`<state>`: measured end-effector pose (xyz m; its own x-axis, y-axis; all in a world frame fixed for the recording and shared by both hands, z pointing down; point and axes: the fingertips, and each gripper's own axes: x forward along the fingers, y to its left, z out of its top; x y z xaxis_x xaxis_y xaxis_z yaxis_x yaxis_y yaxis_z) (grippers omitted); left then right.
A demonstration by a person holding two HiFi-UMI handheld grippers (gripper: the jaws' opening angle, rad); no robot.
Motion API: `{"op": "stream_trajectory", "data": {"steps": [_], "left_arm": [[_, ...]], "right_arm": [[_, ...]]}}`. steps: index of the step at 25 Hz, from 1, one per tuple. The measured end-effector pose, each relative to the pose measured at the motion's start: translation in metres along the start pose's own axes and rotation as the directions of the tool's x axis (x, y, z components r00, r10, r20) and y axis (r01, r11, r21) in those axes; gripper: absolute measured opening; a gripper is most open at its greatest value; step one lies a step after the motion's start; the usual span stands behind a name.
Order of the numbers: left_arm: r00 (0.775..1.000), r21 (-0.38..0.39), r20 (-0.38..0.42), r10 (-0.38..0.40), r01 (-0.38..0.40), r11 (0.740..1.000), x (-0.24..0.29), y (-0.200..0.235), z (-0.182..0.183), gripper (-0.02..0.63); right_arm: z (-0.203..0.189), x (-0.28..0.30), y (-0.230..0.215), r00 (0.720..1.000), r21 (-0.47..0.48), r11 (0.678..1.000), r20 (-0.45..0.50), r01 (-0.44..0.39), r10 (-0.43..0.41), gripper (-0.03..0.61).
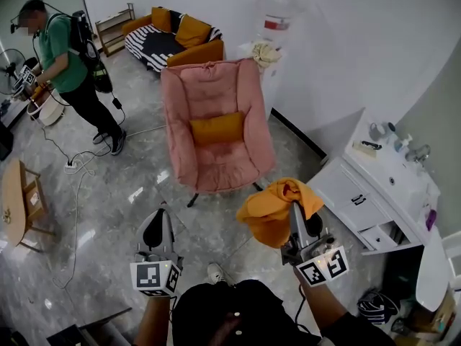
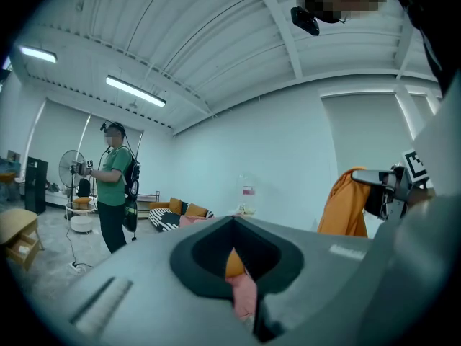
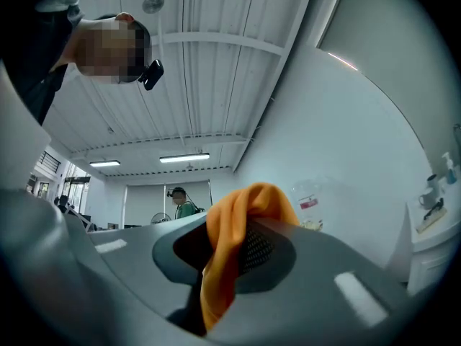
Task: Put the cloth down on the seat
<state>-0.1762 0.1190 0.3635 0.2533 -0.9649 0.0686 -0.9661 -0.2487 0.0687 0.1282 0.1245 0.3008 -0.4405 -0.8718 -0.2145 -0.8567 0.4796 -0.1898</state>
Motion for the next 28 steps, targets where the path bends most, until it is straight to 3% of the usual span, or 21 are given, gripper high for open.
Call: {"op": "stream_trajectory", "data": {"steps": [8,28], "left_arm": [[1.0,-0.013,-0.01,-0.017,0.017,1.0,0.037,0.02,-0.004,0.002],[0.999,0.002,-0.015,0.032,-0.032,0.999,0.224,0.031,0.011,0.001]], "right_arm": [[-0.009,0.037,-0.007,0.999,-0.013,1.0,-0.028,0.017,-0.017,0.084],[-0.034,0.205,-0.132,0.997,0.031,0.998,-0.038,-0.059,0.061,0.084]]}}
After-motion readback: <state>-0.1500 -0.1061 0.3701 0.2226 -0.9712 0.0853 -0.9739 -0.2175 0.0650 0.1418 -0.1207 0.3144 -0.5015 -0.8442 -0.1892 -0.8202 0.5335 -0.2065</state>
